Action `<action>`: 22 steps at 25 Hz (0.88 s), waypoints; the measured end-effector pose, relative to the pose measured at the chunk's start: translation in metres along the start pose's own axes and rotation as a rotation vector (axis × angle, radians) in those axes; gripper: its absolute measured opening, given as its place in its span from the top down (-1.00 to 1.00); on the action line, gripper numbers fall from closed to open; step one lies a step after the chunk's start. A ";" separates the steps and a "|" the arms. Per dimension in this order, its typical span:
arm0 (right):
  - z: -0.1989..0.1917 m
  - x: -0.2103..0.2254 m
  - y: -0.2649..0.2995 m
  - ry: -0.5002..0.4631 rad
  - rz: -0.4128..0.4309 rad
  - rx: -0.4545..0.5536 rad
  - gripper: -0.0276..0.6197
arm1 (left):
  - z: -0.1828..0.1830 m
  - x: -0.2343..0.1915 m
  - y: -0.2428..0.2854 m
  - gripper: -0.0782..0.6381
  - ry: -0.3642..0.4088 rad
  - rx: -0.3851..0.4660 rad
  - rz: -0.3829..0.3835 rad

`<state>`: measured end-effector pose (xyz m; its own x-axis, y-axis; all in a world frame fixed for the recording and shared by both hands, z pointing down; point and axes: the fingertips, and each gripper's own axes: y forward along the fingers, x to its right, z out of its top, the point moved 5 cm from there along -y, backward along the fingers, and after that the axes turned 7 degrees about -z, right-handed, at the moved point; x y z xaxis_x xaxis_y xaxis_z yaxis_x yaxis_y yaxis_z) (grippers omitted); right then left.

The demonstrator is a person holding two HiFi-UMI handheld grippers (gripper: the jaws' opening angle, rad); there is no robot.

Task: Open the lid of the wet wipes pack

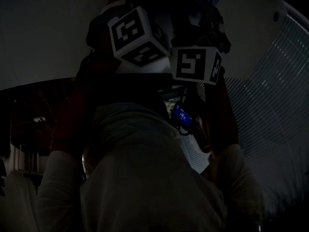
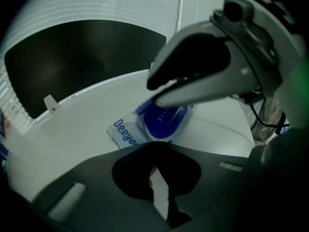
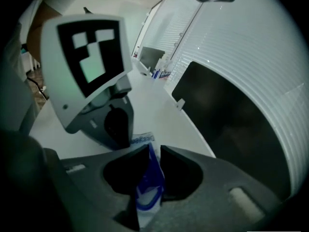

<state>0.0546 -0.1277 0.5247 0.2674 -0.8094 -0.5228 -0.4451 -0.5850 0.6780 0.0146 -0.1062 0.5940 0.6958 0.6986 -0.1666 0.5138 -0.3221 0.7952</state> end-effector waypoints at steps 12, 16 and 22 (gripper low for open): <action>0.011 0.052 0.023 -0.074 -0.096 0.045 0.69 | 0.002 0.003 0.002 0.78 -0.017 0.003 -0.012; 0.006 0.056 0.032 -0.095 -0.100 0.032 0.69 | 0.002 0.004 0.002 0.78 -0.018 0.005 -0.016; 0.001 0.061 0.048 -0.114 -0.110 0.025 0.69 | 0.000 0.000 0.001 0.78 -0.018 0.014 -0.020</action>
<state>0.0490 -0.2054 0.5248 0.2179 -0.7284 -0.6496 -0.4396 -0.6675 0.6010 0.0151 -0.1071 0.5948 0.6942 0.6933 -0.1933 0.5345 -0.3169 0.7835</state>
